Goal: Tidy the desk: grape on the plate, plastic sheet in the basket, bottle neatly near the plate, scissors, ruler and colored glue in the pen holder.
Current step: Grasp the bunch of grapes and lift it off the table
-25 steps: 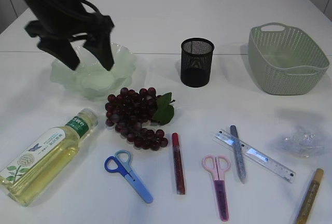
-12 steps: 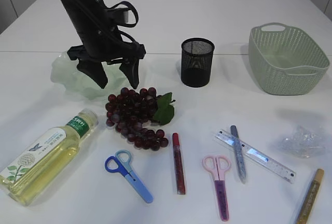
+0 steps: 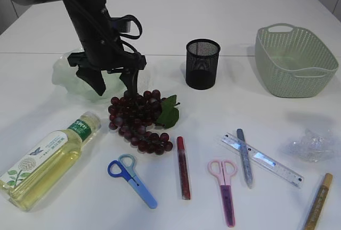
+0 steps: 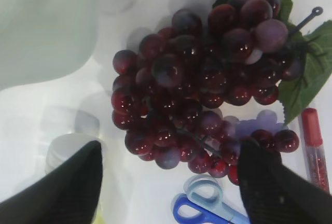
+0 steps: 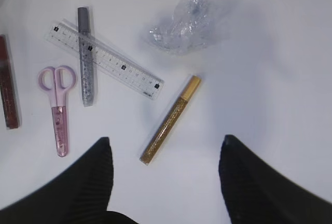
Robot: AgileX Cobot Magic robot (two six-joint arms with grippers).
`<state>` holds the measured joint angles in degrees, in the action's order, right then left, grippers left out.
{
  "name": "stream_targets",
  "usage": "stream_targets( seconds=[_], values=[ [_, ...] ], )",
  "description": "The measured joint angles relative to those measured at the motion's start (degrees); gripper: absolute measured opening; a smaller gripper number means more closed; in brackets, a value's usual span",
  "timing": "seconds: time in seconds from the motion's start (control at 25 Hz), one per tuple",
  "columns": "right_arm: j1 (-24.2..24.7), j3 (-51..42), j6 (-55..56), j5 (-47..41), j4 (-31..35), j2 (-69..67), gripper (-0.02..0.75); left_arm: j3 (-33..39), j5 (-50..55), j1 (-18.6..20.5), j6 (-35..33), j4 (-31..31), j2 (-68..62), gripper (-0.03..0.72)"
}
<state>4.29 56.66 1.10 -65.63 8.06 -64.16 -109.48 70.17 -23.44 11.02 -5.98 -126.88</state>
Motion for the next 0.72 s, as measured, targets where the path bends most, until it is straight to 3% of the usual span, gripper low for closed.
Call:
stream_targets(
  seconds=[0.72],
  values=[
    [0.0,0.0,0.0,-0.3,-0.1,0.0,0.503,0.0,-0.3,0.1,0.1,-1.1,-7.8,0.59]
  ],
)
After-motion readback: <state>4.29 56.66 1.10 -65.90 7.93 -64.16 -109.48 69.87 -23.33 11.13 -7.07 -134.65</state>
